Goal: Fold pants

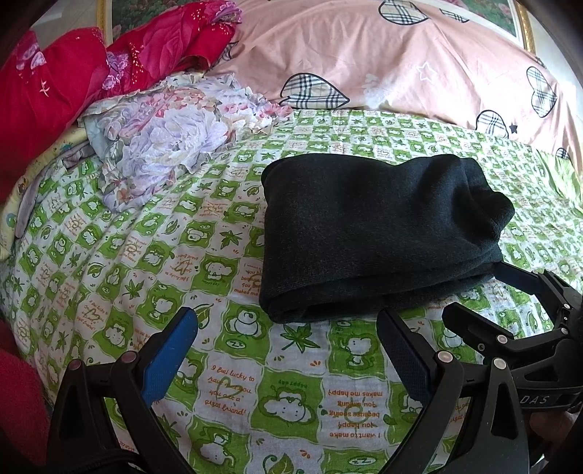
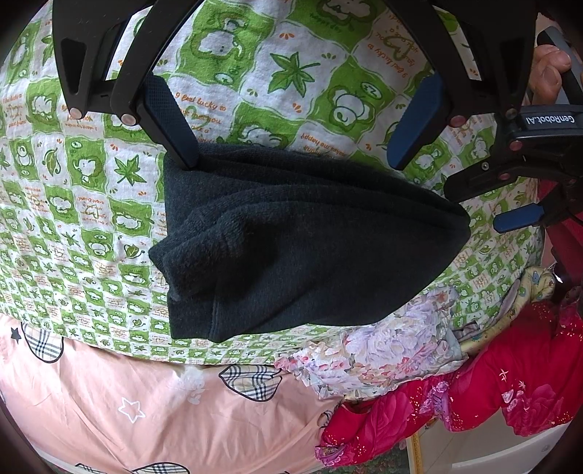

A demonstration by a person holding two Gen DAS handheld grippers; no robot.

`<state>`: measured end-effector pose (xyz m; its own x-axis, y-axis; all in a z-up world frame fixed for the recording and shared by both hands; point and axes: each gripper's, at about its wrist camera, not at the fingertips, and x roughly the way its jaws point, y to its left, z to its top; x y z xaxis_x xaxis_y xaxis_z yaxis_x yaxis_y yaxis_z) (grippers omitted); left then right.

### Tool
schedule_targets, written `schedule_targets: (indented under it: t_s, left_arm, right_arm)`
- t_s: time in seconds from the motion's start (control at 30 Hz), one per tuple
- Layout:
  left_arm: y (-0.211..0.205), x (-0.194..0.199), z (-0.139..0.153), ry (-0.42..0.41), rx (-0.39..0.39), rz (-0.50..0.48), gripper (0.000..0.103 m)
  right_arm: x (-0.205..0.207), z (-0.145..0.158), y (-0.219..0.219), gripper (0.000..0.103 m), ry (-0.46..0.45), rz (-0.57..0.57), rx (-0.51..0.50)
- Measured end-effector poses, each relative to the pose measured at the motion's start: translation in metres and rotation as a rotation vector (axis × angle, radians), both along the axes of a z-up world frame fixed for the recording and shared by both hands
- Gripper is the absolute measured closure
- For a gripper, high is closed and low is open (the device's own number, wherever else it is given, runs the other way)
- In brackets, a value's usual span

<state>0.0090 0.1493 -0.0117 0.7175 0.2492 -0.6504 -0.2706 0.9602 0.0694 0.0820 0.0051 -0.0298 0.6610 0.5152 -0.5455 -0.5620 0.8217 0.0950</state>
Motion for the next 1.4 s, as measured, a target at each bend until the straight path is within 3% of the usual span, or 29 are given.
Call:
schedule_targets:
  t_s: [0.9,1.4]
  left_arm:
    - [0.001,-0.001,0.003,0.013,0.019,-0.003,0.004]
    - [0.009,-0.002,0.007,-0.001,0.029,0.010,0.004]
  right_arm:
    - [0.001,0.001,0.000,0.000,0.018,0.004,-0.009]
    - [0.000,0.016,-0.006,0.000,0.011,-0.004,-0.026]
